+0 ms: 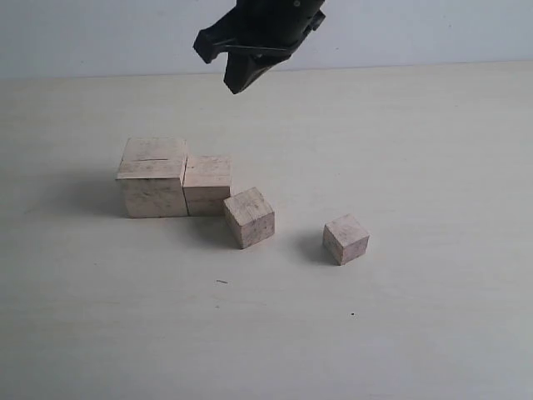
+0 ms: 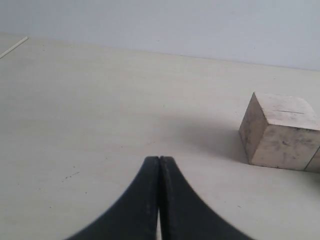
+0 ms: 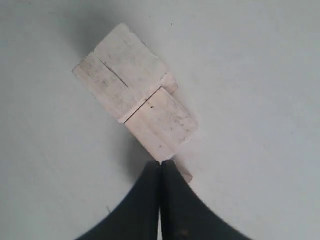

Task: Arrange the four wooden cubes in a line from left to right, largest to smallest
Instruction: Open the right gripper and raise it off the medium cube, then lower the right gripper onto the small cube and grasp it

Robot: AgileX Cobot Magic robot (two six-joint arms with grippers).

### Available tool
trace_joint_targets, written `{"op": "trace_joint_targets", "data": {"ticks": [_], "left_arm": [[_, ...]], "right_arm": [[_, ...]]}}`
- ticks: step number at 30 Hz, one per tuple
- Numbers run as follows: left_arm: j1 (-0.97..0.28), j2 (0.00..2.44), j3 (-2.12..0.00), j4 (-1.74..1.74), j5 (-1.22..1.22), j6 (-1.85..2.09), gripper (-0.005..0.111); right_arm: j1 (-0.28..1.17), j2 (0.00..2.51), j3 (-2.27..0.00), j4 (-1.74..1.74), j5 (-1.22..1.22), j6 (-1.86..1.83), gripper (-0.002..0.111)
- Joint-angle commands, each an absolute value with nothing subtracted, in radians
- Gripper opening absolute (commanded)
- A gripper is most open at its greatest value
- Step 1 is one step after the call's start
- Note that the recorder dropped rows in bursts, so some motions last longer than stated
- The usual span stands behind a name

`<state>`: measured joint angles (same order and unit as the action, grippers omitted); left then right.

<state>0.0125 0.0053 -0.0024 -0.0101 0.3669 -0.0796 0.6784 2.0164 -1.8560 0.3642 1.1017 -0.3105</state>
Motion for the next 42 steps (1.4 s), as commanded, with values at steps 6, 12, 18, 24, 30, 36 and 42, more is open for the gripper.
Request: {"op": "trace_joint_targets", "data": {"ticks": [6,12,18,24,30,36,42], "left_arm": [[0.007,0.000,0.000,-0.009,0.355,-0.083,0.000],[0.007,0.000,0.000,-0.009,0.355,-0.083,0.000],[0.007,0.000,0.000,-0.009,0.355,-0.083,0.000],[0.007,0.000,0.000,-0.009,0.355,-0.083,0.000],[0.007,0.000,0.000,-0.009,0.355,-0.083,0.000],[0.007,0.000,0.000,-0.009,0.355,-0.083,0.000],[0.007,0.000,0.000,-0.009,0.355,-0.083,0.000]], "right_arm": [[0.811,1.933,-1.589,0.154,0.962,0.034,0.000],[0.928,1.956,-1.466,0.036,0.836,0.168,0.000],[0.931,1.985,-1.466,0.018,0.899,0.184,0.025],[0.931,1.989,-1.466,-0.012,0.916,0.203,0.070],[0.931,1.989,-1.466,-0.162,0.888,0.366,0.076],[0.931,1.991,-1.466,-0.159,0.883,0.360,0.075],[0.931,2.044,-1.466,-0.139,0.880,0.331,0.076]]}}
